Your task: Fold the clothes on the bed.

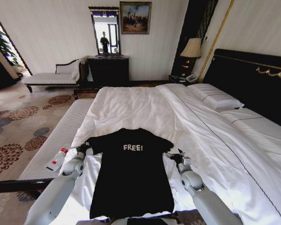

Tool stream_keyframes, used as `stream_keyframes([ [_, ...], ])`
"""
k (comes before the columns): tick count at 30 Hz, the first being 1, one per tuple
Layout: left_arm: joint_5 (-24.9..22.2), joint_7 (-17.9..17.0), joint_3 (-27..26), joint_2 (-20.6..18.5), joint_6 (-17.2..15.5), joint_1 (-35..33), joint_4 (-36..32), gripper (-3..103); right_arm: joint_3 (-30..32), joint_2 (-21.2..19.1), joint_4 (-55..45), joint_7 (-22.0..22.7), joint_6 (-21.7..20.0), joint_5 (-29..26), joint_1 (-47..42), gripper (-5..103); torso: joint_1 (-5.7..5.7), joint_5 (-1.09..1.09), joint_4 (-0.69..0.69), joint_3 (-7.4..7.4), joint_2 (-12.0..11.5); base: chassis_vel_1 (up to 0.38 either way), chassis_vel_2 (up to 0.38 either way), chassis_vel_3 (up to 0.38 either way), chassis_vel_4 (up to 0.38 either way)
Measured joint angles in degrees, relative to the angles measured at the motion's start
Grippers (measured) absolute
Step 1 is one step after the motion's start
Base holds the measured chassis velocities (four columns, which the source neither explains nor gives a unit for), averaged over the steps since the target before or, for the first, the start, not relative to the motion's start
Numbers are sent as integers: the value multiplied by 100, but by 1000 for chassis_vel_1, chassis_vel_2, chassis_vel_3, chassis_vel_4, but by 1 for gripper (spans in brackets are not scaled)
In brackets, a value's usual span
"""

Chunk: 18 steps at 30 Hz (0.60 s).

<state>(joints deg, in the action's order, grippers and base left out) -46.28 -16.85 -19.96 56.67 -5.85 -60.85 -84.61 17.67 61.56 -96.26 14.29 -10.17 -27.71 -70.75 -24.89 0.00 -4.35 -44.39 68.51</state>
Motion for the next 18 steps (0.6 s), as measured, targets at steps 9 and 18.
stream_keyframes([
  [9,143,-50,-10,7,-87,-101,22,2,-87,-122,36,-87,81,-13,184,100,0,1,0,0,0,0,0,0,0],
  [18,913,-16,-108,-125,19,-630,-558,32,-335,-841,118,-530,130,-534,999,100,0,1,6,0,0,0,0,0,0],
])
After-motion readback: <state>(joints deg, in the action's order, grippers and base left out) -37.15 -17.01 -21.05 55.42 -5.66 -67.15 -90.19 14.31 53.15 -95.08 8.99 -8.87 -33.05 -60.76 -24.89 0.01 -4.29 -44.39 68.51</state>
